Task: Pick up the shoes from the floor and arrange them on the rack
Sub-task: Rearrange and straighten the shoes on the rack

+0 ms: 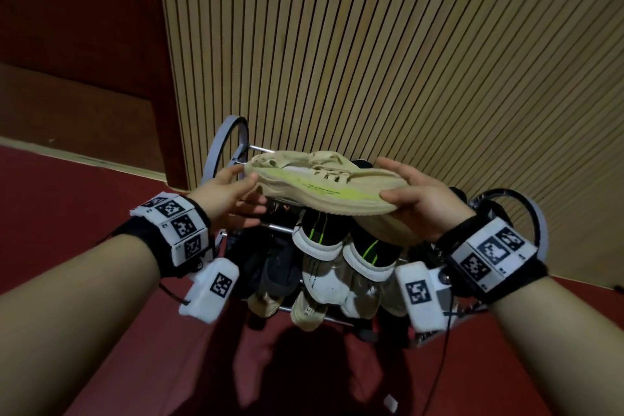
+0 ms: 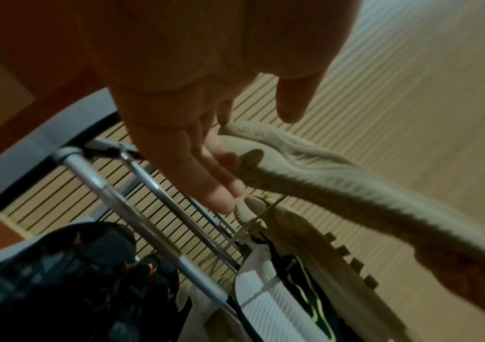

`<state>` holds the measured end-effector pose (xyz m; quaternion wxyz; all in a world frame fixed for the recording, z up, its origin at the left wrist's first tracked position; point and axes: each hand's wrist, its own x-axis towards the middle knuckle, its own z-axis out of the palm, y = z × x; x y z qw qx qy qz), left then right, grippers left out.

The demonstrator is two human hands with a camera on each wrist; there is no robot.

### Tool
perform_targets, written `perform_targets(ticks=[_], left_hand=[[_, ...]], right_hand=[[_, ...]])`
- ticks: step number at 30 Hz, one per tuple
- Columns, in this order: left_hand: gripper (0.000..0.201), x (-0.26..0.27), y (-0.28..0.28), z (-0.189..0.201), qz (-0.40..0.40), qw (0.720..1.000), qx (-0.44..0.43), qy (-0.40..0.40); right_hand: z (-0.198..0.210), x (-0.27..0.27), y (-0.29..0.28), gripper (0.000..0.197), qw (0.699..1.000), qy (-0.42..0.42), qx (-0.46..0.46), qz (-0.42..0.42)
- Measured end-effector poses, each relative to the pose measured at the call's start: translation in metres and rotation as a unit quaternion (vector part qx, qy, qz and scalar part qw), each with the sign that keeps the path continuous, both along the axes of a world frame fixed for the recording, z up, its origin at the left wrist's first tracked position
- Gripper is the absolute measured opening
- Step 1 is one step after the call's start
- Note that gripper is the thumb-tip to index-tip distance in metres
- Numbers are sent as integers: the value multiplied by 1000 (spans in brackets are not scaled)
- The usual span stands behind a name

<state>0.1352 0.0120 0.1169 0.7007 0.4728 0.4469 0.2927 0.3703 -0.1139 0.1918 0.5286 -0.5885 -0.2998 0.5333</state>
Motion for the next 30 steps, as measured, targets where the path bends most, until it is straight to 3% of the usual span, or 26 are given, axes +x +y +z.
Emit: perform_targets(ticks=[4,8,10,13,15,18,20,23,26,30], left_hand=[[52,2,1,10,-7,999,26,20],[41,2,1,19,-37,999,-1,-26],[36,2,-1,22,-83,996,-2,-25],[40,9,-3,26,-111,992,-16,-53],[42,19,-7,28,-112,990,-20,-81],[33,37,-15,34,-94,988,-20,-117],[33,54,-20,38,-79,987,-23,-135],[37,79,-29,42,-72,986,-30,-144],[37,100,-40,46,-85,986,-28,-142],[35,123,-52,54,-96,988,9,-118]], right_hand=[[17,22,-1,55,996,-75,43,38],[30,39,-6,52,991,-92,78,60],[31,46,-7,48,990,-91,98,36],[22,56,-5,32,987,-85,122,-64],[14,59,-5,29,981,-48,136,-130],[6,60,-9,36,962,84,168,-198],[0,54,-16,37,970,95,142,-170],[-17,41,-21,51,992,33,91,-79],[-23,44,-18,59,987,62,111,-94],[-19,65,-16,54,977,124,133,-114]])
